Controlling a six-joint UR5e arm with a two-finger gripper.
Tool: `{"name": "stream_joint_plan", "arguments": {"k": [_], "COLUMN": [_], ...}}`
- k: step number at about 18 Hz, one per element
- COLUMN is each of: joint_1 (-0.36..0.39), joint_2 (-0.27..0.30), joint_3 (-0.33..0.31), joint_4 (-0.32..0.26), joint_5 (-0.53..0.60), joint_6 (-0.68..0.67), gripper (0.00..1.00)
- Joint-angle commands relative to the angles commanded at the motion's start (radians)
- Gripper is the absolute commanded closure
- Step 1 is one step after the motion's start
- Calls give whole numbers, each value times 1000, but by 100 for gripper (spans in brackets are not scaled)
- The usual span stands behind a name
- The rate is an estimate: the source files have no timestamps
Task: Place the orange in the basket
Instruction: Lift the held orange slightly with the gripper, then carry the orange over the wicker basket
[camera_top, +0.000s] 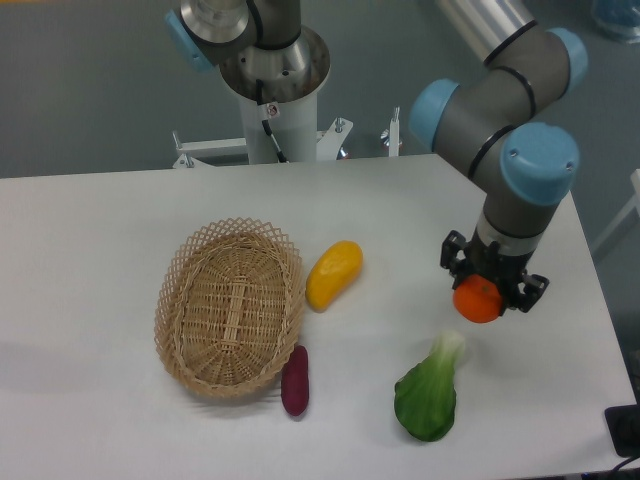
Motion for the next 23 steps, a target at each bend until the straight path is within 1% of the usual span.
{"name": "stream_joint_plan", "arguments": {"k": [2,5,6,7,9,11,15,18,23], "joint_1": [-38,-103,-138,-158,-207,-238,-293,-339,-419], "joint_2": [0,9,17,26,41,43,58,66,57], "joint_3": [-12,-44,-61,-74,-103,-117,-149,-187,-206], "joint_4": [20,54,69,83,101,124,135,143,144], "joint_5": [3,5,5,5,5,5,5,6,6], "joint_6": [-32,-124,-164,-186,-198,-216,-227,-226,-229], "gripper": [47,47,47,47,46,46,46,46,46]}}
